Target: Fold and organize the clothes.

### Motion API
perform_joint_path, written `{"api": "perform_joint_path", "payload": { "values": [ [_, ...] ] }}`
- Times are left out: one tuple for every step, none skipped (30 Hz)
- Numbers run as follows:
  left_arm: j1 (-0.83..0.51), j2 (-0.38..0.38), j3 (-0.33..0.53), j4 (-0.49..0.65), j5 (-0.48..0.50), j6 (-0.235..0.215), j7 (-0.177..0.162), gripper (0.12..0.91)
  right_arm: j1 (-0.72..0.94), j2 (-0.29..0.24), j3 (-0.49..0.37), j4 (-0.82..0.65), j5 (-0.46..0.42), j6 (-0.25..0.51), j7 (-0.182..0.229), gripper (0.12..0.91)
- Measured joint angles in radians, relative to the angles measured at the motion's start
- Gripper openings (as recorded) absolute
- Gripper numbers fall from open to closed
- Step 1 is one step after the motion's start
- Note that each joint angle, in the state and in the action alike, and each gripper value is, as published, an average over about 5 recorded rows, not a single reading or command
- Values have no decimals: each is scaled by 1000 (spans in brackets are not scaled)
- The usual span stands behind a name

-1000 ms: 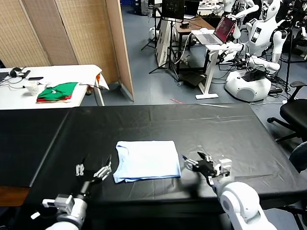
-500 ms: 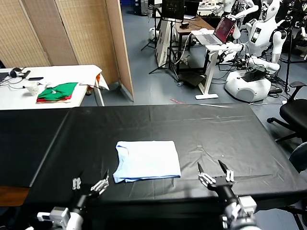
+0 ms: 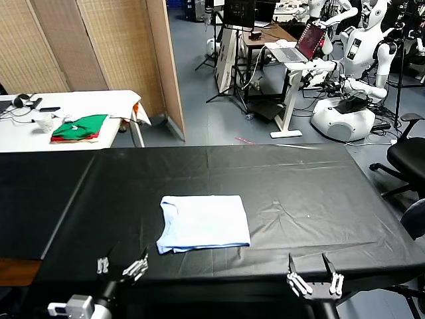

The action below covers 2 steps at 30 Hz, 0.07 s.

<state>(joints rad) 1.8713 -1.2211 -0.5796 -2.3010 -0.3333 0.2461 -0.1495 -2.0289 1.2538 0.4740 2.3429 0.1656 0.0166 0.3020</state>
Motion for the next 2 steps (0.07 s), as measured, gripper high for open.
{"api": "perform_joint_path", "payload": {
  "values": [
    [1,0,-1,0,0,0,0,907,-4,0,-1,1,0,1,0,907],
    [2,0,-2,0,0,0,0,907,-7,0,-1,1,0,1,0,907]
  ]
}}
